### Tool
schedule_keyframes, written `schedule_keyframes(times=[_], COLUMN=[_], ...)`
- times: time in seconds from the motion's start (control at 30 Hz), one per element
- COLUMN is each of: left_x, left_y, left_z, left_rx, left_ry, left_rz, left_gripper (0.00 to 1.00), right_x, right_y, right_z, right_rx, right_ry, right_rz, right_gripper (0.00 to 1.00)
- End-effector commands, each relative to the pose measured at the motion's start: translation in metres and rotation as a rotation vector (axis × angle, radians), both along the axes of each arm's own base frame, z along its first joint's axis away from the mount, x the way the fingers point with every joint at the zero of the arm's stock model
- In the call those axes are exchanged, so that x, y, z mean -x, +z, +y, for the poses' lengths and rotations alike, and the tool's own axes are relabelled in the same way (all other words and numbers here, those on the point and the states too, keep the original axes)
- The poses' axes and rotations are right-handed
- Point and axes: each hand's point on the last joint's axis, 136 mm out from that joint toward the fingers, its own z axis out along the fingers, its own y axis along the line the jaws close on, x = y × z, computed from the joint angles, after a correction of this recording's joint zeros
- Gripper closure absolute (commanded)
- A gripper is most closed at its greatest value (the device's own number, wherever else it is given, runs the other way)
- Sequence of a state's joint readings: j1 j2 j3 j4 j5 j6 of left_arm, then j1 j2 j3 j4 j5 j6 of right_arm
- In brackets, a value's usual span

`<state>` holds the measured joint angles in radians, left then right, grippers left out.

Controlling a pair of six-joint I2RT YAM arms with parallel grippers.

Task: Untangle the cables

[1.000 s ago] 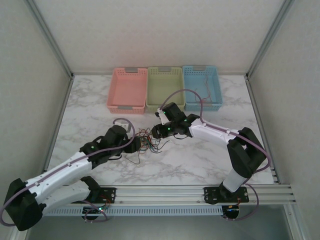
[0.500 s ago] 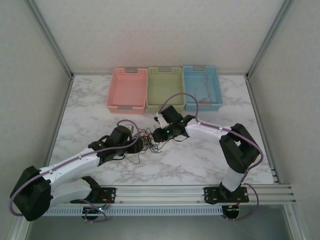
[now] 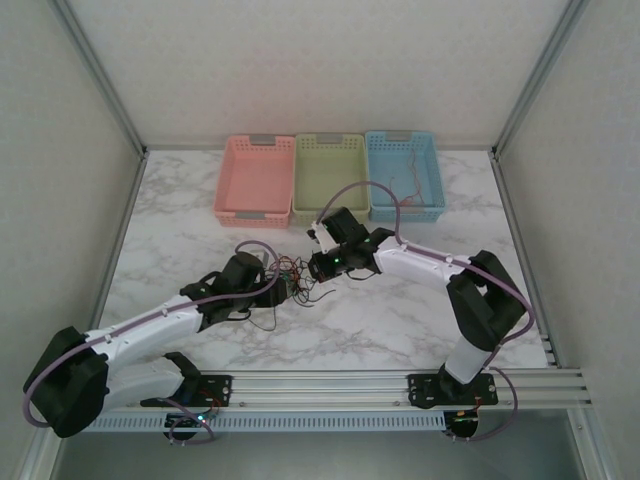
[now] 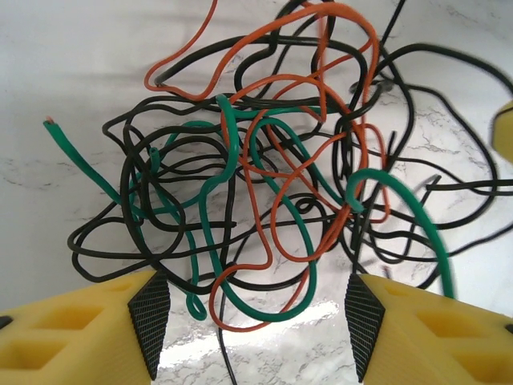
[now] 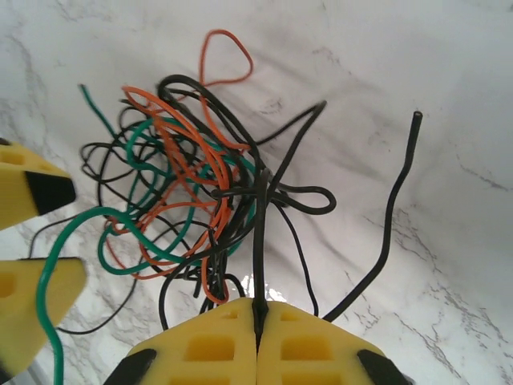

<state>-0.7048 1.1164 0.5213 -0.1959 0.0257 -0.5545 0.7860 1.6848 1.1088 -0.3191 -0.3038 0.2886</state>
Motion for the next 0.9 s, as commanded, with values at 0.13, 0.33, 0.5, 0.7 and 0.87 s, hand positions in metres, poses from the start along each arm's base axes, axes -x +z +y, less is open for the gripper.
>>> schedule_keyframes(times=[0.13,0.33,0.5,0.7,0.87], left_x=[-0.002,-0.006,-0.009,-0.016,-0.015], left_y=[-0.008,-0.006,-0.015,-0.024,-0.034], left_z=[-0.002,-0.004,-0.008,-0.016,-0.017], left_rx=[0.02,0.03,0.02,0.022,0.012], left_ry=[0.018,0.021,0.016,0.008,0.005], left_rz=[0.026,0.021,0.041,0.05,0.078], left_gripper=[0.36,0.34,0.4,0.44,0.56], right_x=[0.011,0.011,0.014,0.014,0.014], right_y=[0.016,0.001,0.005,0.007,0.008], right_z=[-0.007,-0.015,-0.013,-0.012,-0.014], right_rx=[-0.018,0.037,0.006,0.009,0.014], right_ry=[0.038,0.024,0.029,0.03,0.03], right_rz=[-0.036,-0.023,-0.016,-0.014,-0.016], right_gripper=[1.0,1.0,1.0,1.0,1.0])
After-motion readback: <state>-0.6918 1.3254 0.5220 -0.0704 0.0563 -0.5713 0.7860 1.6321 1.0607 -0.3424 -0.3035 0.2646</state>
